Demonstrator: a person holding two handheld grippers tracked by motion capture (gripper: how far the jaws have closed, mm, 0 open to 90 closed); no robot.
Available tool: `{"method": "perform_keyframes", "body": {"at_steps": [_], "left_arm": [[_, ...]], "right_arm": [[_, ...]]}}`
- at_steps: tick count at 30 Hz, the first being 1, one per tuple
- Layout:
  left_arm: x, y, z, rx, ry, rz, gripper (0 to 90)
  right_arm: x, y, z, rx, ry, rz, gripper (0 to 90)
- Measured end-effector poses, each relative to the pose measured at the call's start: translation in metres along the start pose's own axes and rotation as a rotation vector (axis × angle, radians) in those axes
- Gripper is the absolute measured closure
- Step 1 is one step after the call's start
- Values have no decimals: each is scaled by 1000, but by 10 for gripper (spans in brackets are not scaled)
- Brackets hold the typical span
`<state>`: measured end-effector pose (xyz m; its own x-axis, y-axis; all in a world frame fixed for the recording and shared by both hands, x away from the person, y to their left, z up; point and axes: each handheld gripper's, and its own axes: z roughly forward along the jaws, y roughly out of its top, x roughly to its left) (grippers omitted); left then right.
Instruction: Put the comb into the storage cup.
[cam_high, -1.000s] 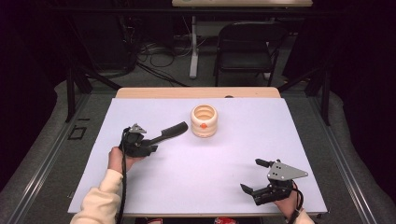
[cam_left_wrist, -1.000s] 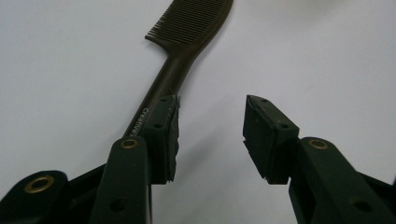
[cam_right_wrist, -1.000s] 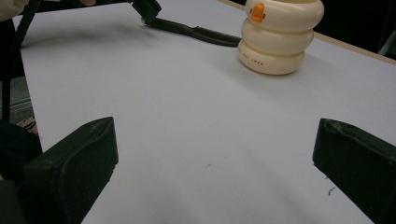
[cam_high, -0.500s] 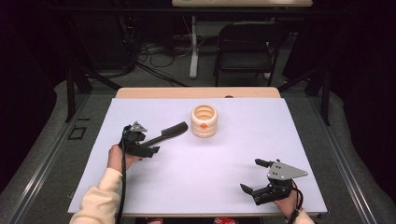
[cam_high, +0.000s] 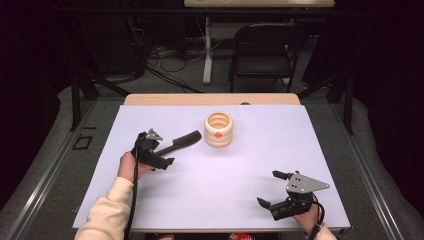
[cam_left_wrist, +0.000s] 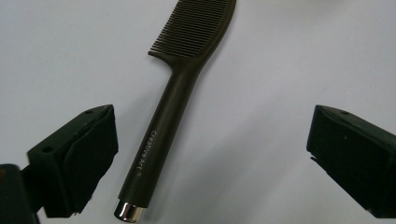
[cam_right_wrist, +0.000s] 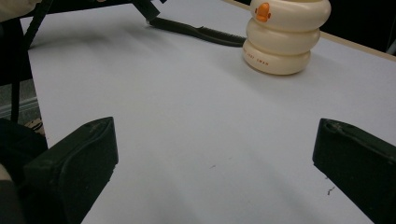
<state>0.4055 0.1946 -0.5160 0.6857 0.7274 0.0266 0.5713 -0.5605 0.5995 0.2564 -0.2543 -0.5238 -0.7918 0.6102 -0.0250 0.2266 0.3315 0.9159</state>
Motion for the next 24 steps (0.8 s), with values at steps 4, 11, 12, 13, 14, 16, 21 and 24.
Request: {"method": "perform_keyframes", "body": {"at_steps": [4, 11, 12, 13, 14, 16, 21, 24], "left_arm": [[1, 2, 1, 10, -5, 6, 1], [4, 11, 1, 41, 13, 44, 1], [4, 12, 1, 50, 14, 49, 0], [4, 14, 2, 55, 18, 49, 1], [5, 15, 2, 57, 11, 51, 1], [5, 17, 4, 64, 17, 56, 1], [5, 24, 7, 91, 21, 83, 1], [6, 28, 10, 107, 15, 93, 4]], "right_arm": [[0, 0, 1, 1, 3, 1, 0], [1, 0, 1, 7, -2, 1, 0], [1, 0, 1, 9, -2, 1, 0], [1, 0, 1, 10, -2, -1, 0], [1, 0, 1, 9, -1, 2, 0], [0, 0, 1, 6, -2, -1, 0], [0, 0, 1, 8, 0, 1, 0], [0, 0, 2, 9, 1, 1, 0]]}}
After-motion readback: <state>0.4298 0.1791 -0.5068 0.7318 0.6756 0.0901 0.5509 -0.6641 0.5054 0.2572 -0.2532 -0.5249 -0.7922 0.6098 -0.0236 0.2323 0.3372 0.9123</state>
